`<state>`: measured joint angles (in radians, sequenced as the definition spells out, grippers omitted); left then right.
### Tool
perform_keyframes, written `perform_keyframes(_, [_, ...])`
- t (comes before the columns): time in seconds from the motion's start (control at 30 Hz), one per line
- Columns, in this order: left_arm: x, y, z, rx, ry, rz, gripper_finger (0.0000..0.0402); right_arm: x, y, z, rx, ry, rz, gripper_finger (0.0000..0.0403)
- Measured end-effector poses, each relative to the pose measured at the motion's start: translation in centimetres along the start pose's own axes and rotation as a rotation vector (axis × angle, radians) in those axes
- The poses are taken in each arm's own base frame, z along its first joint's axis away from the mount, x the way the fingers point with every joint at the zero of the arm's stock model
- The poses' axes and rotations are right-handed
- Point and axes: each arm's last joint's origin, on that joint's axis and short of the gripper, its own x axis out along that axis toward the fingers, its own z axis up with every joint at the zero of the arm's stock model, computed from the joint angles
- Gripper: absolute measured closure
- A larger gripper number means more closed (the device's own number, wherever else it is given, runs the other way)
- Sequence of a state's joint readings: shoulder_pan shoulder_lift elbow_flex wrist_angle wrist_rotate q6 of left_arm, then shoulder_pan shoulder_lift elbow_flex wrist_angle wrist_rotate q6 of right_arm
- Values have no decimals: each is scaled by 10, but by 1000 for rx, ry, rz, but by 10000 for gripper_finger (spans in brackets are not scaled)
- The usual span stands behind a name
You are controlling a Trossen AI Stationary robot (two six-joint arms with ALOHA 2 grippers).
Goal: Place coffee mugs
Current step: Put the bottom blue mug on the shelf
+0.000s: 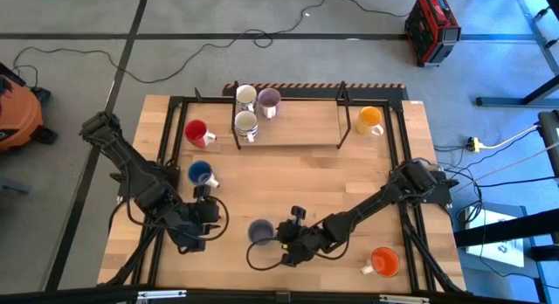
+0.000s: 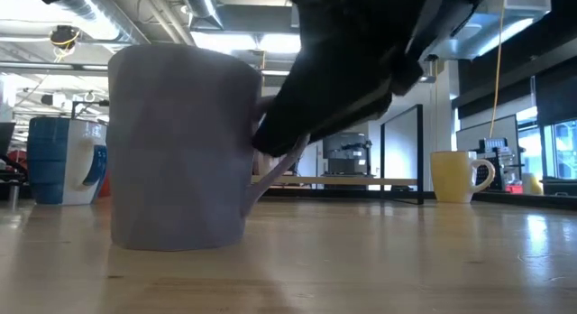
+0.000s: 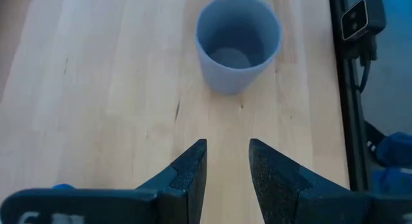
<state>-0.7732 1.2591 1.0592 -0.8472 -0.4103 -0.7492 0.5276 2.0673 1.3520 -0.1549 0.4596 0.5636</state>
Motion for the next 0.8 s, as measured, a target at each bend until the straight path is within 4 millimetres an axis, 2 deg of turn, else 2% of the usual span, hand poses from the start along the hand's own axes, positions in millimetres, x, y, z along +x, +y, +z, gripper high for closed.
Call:
perform_keyframes(0.2, [0, 1, 1, 0, -20, 22, 292, 2, 1, -2, -3, 18, 22, 378])
perform_keyframes(0.53, [-4, 3, 1, -7, -38, 21, 292, -5, -1, 1, 5, 5, -9, 380])
perform_keyframes(0.67, [-19, 9, 3, -35, -61, -34, 292, -12, -3, 7, 48, -12, -51, 380])
perform_keyframes(0.8, [-43, 23, 4, -55, -127, -85, 292, -22, -8, 15, 126, -61, -110, 380])
